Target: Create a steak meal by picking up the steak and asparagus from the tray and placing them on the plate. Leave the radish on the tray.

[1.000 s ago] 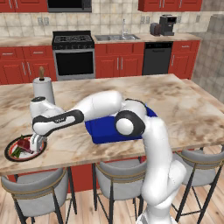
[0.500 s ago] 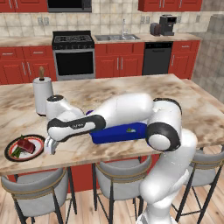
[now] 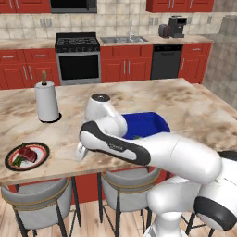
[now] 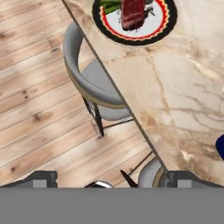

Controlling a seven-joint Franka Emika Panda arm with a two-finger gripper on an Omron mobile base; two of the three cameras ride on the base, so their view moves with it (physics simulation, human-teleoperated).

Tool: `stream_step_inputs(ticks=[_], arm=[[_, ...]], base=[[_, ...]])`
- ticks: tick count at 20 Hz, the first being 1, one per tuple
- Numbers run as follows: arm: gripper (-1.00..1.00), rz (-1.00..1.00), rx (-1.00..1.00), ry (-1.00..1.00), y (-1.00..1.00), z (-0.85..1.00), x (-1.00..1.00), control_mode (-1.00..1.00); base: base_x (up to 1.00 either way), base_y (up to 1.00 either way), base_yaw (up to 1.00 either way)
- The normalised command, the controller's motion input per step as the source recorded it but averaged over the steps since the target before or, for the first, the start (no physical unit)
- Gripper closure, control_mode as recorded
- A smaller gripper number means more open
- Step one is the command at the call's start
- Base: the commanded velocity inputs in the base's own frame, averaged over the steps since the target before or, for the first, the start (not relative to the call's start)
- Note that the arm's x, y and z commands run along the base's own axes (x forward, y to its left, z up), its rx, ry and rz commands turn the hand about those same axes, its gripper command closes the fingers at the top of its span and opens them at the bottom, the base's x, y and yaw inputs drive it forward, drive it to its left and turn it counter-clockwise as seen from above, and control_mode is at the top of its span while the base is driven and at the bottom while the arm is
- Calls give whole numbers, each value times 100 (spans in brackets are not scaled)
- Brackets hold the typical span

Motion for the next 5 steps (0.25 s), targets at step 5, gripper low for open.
stream_step_inputs(ticks=[5], arm=[[-100,0,9,-9,-70,59,-13,-100]], base=[[0,0,0]])
